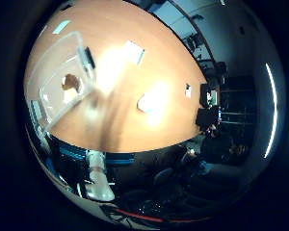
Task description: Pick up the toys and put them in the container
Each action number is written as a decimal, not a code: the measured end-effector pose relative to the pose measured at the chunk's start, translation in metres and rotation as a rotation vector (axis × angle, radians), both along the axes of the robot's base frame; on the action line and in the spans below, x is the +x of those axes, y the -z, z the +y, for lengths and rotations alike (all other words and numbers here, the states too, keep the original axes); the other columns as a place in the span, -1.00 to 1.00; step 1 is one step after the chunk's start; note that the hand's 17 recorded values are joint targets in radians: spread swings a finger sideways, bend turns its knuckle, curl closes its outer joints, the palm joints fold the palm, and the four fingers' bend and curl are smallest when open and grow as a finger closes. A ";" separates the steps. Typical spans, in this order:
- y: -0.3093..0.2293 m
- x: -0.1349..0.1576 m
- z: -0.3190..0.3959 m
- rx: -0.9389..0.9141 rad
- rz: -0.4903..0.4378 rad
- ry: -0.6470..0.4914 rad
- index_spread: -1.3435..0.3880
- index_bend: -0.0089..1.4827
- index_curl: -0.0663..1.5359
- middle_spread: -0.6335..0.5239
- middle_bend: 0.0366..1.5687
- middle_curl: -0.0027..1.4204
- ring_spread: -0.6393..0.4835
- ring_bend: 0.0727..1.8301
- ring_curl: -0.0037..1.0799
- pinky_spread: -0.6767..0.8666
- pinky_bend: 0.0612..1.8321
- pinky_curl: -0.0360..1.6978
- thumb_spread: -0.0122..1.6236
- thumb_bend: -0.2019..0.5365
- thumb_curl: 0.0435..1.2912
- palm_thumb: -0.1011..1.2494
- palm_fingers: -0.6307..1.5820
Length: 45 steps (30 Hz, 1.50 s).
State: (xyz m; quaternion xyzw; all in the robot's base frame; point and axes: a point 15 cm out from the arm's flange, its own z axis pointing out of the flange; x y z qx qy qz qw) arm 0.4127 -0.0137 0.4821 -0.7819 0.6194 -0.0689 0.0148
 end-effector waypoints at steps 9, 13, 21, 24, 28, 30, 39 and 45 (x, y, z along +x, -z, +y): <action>0.042 0.013 -0.150 -0.027 0.001 0.154 0.08 -0.77 -0.56 0.00 -0.74 -0.51 0.38 -0.60 -0.60 0.48 -0.60 -0.58 0.33 -0.52 -0.66 -0.34 -0.18; 0.078 0.015 -0.191 -0.021 0.035 0.202 0.08 -0.77 -0.57 0.00 -0.74 -0.51 0.39 -0.60 -0.60 0.48 -0.60 -0.59 0.33 -0.51 -0.66 -0.33 -0.18; 0.144 0.027 -0.241 0.005 0.099 0.266 0.08 -0.77 -0.57 0.00 -0.76 -0.52 0.40 -0.63 -0.62 0.46 -0.61 -0.62 0.33 -0.52 -0.67 -0.32 -0.18; 0.170 0.033 -0.254 0.014 0.118 0.281 0.09 -0.77 -0.57 0.00 -0.76 -0.52 0.40 -0.63 -0.61 0.46 -0.62 -0.63 0.34 -0.51 -0.67 -0.31 -0.19; 0.210 0.041 -0.266 0.029 0.154 0.290 0.09 -0.77 -0.57 0.00 -0.76 -0.52 0.40 -0.64 -0.61 0.46 -0.62 -0.63 0.34 -0.51 -0.67 -0.31 -0.18; 0.230 0.043 -0.272 0.038 0.174 0.295 0.09 -0.77 -0.57 0.01 -0.76 -0.52 0.40 -0.64 -0.61 0.46 -0.63 -0.64 0.34 -0.51 -0.67 -0.31 -0.19; 0.300 0.050 -0.280 0.066 0.241 0.287 0.09 -0.77 -0.57 0.01 -0.77 -0.51 0.40 -0.65 -0.61 0.47 -0.64 -0.64 0.35 -0.51 -0.67 -0.31 -0.18; 0.348 0.049 -0.278 0.092 0.302 0.283 0.10 -0.76 -0.56 0.02 -0.78 -0.51 0.40 -0.66 -0.61 0.47 -0.65 -0.64 0.35 -0.50 -0.66 -0.30 -0.18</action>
